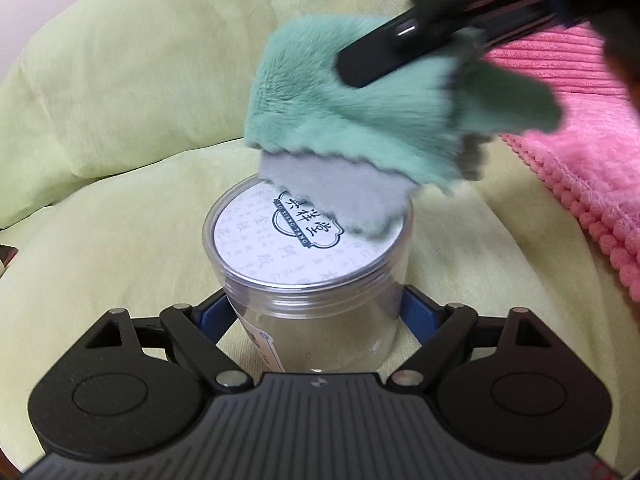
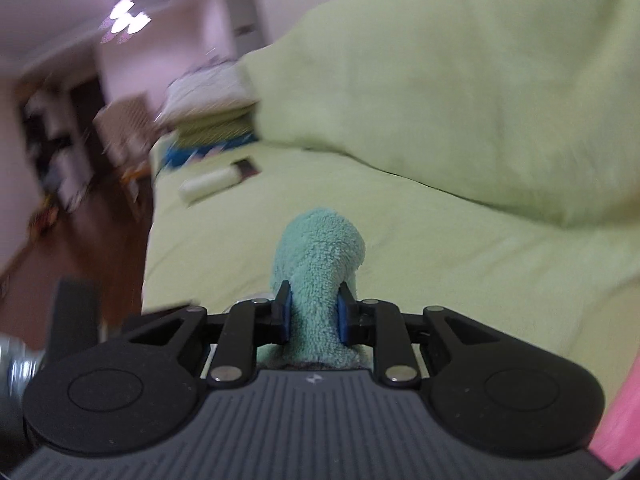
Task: Clean container
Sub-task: 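Wipe the jar lid with the cloth in the right gripper while the left gripper holds the jar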
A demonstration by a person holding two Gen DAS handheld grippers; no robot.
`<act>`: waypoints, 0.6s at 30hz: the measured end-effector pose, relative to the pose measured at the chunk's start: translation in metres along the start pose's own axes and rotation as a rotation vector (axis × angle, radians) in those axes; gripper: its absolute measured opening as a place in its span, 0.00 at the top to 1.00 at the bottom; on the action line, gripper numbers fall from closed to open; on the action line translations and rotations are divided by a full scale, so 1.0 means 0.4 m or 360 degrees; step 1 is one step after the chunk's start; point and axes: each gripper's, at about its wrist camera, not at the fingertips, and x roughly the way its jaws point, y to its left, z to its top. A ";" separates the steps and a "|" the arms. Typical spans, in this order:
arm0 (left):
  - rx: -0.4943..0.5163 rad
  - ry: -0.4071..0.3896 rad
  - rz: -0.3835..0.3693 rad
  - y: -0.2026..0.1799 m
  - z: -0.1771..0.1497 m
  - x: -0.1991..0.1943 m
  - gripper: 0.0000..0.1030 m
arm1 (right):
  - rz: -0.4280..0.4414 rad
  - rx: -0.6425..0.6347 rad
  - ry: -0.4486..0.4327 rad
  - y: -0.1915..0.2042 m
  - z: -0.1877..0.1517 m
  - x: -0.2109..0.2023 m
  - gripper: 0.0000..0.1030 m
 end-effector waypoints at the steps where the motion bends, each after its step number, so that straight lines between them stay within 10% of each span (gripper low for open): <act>1: 0.0005 -0.0002 0.0002 -0.002 0.001 0.000 0.16 | 0.0038 -0.0056 0.0042 0.016 0.001 0.003 0.82; 6: 0.0013 -0.0010 -0.0002 -0.003 0.002 0.000 0.16 | 0.0146 -0.0209 0.0252 0.074 -0.026 0.059 0.81; 18: 0.0035 -0.0004 0.0033 -0.002 0.014 -0.014 0.15 | 0.0227 -0.0114 0.0106 0.085 -0.016 0.153 0.82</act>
